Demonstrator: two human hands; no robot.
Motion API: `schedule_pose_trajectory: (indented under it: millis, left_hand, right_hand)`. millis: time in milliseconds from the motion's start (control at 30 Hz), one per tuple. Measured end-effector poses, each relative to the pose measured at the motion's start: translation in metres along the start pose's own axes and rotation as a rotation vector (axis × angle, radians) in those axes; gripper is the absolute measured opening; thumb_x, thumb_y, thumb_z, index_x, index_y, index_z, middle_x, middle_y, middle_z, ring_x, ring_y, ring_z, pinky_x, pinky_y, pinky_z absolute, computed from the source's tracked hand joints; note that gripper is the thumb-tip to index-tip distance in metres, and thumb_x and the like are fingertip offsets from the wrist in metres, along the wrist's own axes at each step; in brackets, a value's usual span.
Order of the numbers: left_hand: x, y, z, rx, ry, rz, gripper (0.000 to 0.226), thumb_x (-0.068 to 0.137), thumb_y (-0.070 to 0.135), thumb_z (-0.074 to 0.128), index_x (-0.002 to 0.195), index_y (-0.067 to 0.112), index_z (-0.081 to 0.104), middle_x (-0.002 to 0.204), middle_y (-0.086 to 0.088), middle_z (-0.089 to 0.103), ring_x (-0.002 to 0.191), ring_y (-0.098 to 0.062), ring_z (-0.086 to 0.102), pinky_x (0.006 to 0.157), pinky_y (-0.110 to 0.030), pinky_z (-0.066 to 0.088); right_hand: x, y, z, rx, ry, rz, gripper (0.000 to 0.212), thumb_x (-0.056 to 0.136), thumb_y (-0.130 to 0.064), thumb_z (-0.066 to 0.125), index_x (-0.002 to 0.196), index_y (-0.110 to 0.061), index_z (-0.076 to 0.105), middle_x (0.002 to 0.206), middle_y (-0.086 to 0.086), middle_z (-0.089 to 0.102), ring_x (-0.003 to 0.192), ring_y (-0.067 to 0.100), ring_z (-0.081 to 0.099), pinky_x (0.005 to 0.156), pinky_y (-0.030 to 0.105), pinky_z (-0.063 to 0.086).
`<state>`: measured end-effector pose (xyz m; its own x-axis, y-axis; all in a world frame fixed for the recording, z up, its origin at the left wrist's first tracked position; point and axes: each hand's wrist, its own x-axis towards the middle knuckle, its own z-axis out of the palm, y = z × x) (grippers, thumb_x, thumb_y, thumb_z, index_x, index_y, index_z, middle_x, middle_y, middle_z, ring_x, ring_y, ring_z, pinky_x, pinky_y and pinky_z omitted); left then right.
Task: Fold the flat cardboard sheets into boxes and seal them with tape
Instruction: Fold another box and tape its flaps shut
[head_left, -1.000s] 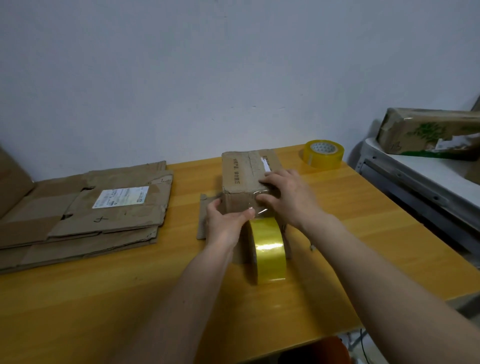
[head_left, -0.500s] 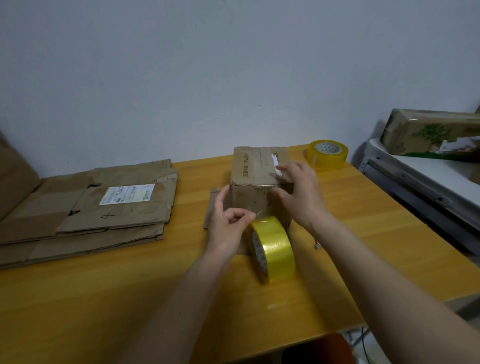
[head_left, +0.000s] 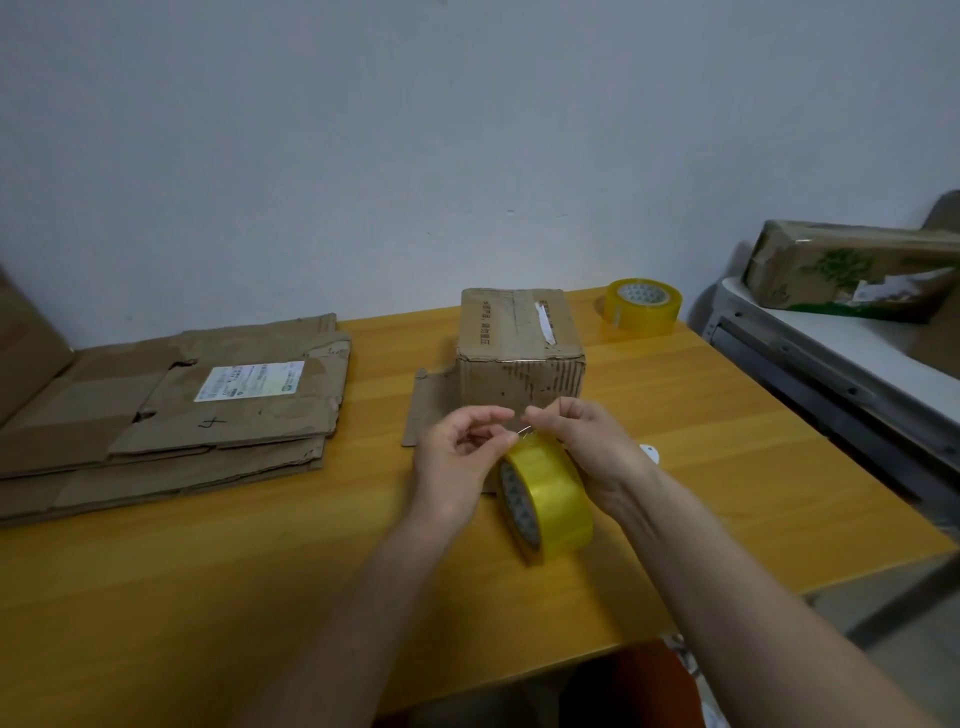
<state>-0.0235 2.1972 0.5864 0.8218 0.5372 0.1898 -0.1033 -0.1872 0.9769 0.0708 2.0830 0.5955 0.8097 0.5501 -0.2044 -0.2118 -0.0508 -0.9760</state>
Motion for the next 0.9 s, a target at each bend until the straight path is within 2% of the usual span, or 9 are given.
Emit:
schedule_pose_trajectory:
  millis: [233, 367, 467, 567, 633, 700, 767, 800, 900]
  left_hand:
    - [-0.010, 0.013, -0.002, 0.303, 0.076, 0.046, 0.019, 0.077, 0.015, 0.079, 0.096, 0.020, 0.076, 0.080, 0.013, 0.070, 0.074, 0.005, 0.062, 0.064, -0.006, 0.047]
    - [-0.012, 0.017, 0.001, 0.611, 0.092, 0.161, 0.008, 0.082, 0.021, 0.074, 0.090, 0.019, 0.075, 0.088, 0.005, 0.069, 0.091, -0.011, 0.057, 0.078, -0.021, 0.044]
    - [-0.015, 0.014, 0.006, 0.718, 0.125, 0.187, 0.006, 0.085, 0.023, 0.071, 0.090, 0.021, 0.071, 0.095, 0.004, 0.057, 0.101, -0.014, 0.042, 0.074, -0.017, 0.028]
    - [-0.010, 0.012, 0.009, 0.741, 0.187, 0.155, 0.004, 0.079, 0.028, 0.075, 0.081, 0.027, 0.071, 0.103, 0.007, 0.035, 0.102, -0.009, 0.025, 0.084, -0.023, 0.032]
    - [-0.007, 0.012, 0.011, 0.706, 0.174, 0.152, 0.005, 0.078, 0.025, 0.076, 0.079, 0.025, 0.072, 0.106, 0.006, 0.033, 0.105, -0.008, 0.022, 0.090, -0.025, 0.033]
    - [-0.006, 0.011, 0.013, 0.683, 0.161, 0.166, 0.005, 0.079, 0.023, 0.076, 0.081, 0.021, 0.072, 0.106, 0.006, 0.036, 0.106, -0.008, 0.024, 0.091, -0.023, 0.032]
    - [-0.005, 0.008, 0.012, 0.672, 0.147, 0.185, 0.006, 0.080, 0.022, 0.075, 0.083, 0.019, 0.072, 0.105, 0.006, 0.042, 0.106, -0.008, 0.028, 0.088, -0.021, 0.031]
    - [-0.005, 0.007, 0.011, 0.662, 0.134, 0.190, 0.006, 0.081, 0.022, 0.074, 0.084, 0.018, 0.071, 0.104, 0.006, 0.045, 0.106, -0.008, 0.030, 0.086, -0.019, 0.030]
    - [-0.004, 0.005, 0.007, 0.635, 0.099, 0.192, 0.005, 0.084, 0.023, 0.071, 0.085, 0.018, 0.070, 0.098, 0.007, 0.053, 0.103, -0.009, 0.038, 0.081, -0.020, 0.031]
  right_hand:
    - [-0.011, -0.002, 0.005, -0.056, 0.039, -0.071, 0.028, 0.085, -0.007, 0.064, 0.062, -0.017, 0.051, 0.083, 0.012, 0.058, 0.075, 0.021, 0.054, 0.072, 0.035, 0.045]
    - [-0.015, -0.002, 0.010, -0.086, 0.049, -0.133, 0.028, 0.081, -0.001, 0.063, 0.060, -0.016, 0.051, 0.088, 0.011, 0.062, 0.081, 0.018, 0.057, 0.076, 0.032, 0.048]
    - [-0.016, -0.003, 0.008, -0.138, 0.066, -0.148, 0.023, 0.082, -0.004, 0.067, 0.063, -0.012, 0.056, 0.084, 0.014, 0.061, 0.081, 0.021, 0.056, 0.080, 0.037, 0.049]
    - [-0.018, -0.005, 0.003, -0.259, 0.129, -0.159, 0.021, 0.087, -0.017, 0.065, 0.068, -0.008, 0.065, 0.079, 0.017, 0.067, 0.076, 0.024, 0.059, 0.084, 0.047, 0.050]
    - [-0.019, -0.005, 0.003, -0.385, 0.239, -0.188, 0.027, 0.092, -0.019, 0.055, 0.072, -0.009, 0.069, 0.081, 0.012, 0.070, 0.079, 0.023, 0.062, 0.082, 0.045, 0.049]
    - [-0.020, -0.003, 0.006, -0.437, 0.279, -0.276, 0.021, 0.096, -0.018, 0.049, 0.101, -0.016, 0.069, 0.093, 0.004, 0.070, 0.087, 0.016, 0.061, 0.082, 0.037, 0.047]
    - [-0.025, -0.003, 0.005, -0.401, 0.203, -0.364, 0.043, 0.097, -0.017, 0.050, 0.137, -0.031, 0.043, 0.108, -0.006, 0.060, 0.103, 0.008, 0.057, 0.091, 0.030, 0.044]
    - [-0.025, -0.003, 0.001, -0.402, 0.144, -0.391, 0.050, 0.096, -0.016, 0.053, 0.139, -0.035, 0.039, 0.110, -0.009, 0.058, 0.107, 0.006, 0.056, 0.094, 0.029, 0.044]
    - [-0.025, -0.005, -0.007, -0.563, -0.015, -0.404, 0.020, 0.089, -0.014, 0.065, 0.108, -0.016, 0.069, 0.101, -0.004, 0.069, 0.098, 0.010, 0.063, 0.092, 0.038, 0.051]
